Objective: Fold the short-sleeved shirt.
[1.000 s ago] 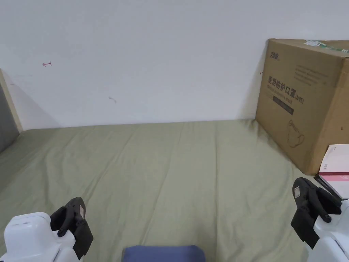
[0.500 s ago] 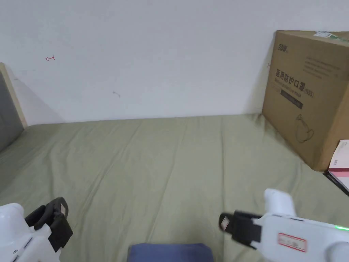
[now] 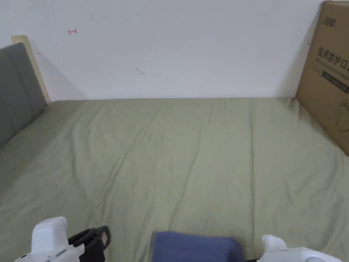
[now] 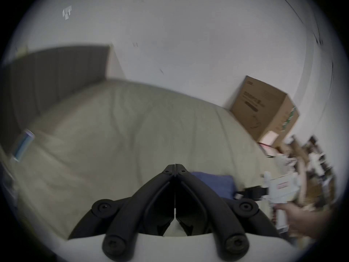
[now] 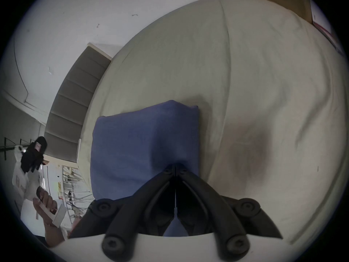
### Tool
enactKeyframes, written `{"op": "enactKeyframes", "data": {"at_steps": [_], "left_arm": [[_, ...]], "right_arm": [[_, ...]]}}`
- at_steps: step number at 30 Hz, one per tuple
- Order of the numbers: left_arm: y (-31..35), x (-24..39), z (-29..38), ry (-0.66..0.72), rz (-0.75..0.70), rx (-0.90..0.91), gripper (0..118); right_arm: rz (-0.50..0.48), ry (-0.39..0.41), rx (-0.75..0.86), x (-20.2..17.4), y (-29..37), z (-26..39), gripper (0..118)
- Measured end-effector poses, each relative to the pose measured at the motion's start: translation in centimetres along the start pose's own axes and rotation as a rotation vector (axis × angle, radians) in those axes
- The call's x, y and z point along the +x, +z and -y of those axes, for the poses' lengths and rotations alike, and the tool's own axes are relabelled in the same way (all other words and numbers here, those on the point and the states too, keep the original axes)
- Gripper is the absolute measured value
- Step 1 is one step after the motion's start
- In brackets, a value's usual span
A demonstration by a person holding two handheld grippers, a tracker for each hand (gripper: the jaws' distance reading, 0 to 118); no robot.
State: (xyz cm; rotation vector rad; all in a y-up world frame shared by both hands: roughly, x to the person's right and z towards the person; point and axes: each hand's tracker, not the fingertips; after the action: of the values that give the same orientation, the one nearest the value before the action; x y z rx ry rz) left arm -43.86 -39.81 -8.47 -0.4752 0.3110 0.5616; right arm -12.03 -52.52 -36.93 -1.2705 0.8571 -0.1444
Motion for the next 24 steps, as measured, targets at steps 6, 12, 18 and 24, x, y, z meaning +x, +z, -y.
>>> {"op": "enactKeyframes", "data": {"at_steps": [6,12,18,24], "left_arm": [[-9.0,-8.4,0.9,0.495,0.48,-0.432,76],[-16.3,-11.1,5.8,0.68,0.586,-0.608,108],[-20.8,-8.1,9.1,0.758,0.828,-0.684,107],[-21.9,-9.0,9.8,0.574,0.655,-0.657,16]], "right_arm": [[-0.016,0.019,-0.003,0.3,0.2,0.1,0],[-0.052,-0.037,-0.009,1.0,0.1,-0.1,0],[-0.049,-0.042,-0.017,0.8,-0.1,-0.2,0],[-0.052,0.036,0.045,1.5,-0.3,-0.1,0]]}}
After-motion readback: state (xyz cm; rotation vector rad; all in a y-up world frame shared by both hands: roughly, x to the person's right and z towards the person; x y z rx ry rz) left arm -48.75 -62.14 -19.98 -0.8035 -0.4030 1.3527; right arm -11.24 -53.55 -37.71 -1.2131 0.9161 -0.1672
